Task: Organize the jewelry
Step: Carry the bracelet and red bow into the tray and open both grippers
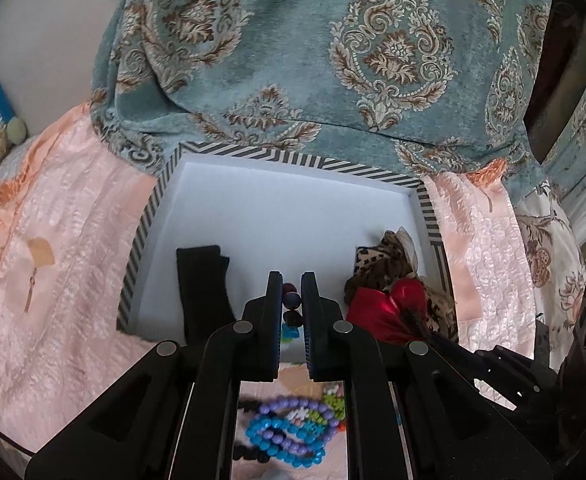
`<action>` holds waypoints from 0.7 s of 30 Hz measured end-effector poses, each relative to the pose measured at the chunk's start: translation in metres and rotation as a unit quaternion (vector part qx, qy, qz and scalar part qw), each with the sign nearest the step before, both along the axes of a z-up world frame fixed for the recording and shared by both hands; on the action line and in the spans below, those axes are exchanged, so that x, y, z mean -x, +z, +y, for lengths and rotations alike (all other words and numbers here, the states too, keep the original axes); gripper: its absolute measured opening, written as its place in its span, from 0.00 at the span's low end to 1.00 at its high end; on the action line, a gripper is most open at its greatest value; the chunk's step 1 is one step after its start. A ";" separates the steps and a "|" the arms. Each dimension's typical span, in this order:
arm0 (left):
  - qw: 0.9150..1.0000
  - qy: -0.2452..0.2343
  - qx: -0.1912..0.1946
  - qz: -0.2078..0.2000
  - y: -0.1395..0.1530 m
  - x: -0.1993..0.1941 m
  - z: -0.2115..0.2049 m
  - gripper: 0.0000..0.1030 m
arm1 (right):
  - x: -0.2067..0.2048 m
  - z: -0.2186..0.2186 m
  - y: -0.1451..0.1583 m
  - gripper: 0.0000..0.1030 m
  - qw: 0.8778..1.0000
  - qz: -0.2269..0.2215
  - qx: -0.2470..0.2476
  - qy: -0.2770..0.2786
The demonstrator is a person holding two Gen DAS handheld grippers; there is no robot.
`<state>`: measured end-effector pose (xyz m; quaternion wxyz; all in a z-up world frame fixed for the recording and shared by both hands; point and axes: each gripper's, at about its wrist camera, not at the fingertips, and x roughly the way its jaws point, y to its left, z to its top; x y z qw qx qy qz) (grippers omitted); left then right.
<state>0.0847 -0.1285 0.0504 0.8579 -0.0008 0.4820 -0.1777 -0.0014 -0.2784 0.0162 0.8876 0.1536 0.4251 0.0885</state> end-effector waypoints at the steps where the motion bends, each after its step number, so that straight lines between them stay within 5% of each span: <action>1: 1.000 -0.001 0.000 0.000 0.000 -0.002 -0.002 0.08 | -0.003 -0.001 0.000 0.16 1.000 0.000 0.000 -0.001; 21: 1.000 0.014 -0.015 0.011 -0.023 -0.071 -0.002 0.08 | -0.079 0.001 -0.012 0.16 1.000 0.029 0.006 0.001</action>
